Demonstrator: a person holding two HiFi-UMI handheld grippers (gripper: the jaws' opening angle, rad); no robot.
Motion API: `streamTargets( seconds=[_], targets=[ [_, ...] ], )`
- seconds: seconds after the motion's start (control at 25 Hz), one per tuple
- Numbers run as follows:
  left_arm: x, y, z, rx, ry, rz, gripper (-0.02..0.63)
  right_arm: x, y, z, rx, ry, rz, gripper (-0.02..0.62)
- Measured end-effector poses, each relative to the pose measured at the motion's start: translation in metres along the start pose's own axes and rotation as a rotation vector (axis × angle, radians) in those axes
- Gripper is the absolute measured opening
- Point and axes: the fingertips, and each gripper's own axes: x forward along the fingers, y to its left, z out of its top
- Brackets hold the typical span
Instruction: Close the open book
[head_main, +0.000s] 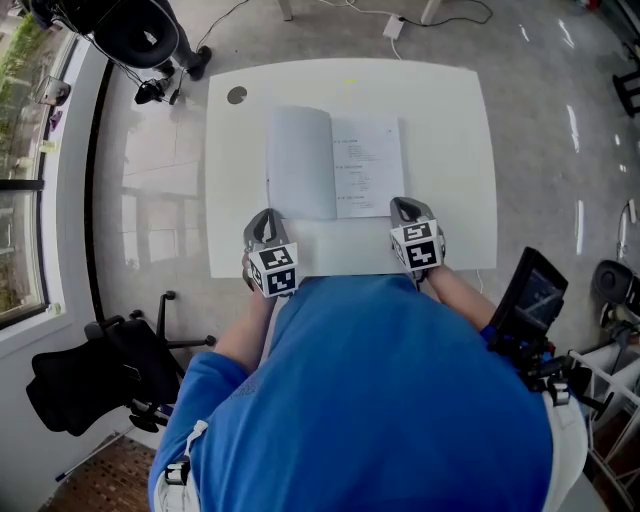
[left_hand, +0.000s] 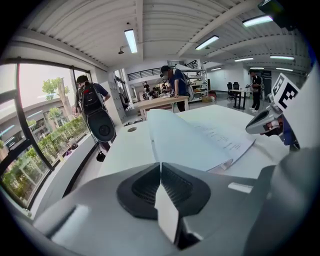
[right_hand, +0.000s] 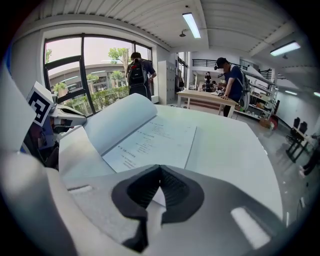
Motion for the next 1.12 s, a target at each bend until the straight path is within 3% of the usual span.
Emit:
streamTargets(
  seconds=[0.48, 1.12],
  targets=[
    [0.024, -0.008, -0.034, 0.080, 0.124, -0.028, 0.006, 0.005, -0.012, -0.017, 0.011, 0.078, -0.045, 0.003],
    [0.039, -0.022, -0.042, 0.140, 0.158, -0.058, 0.006, 0.010, -0.015, -0.018, 0.008, 0.092, -0.053, 0.003]
  ],
)
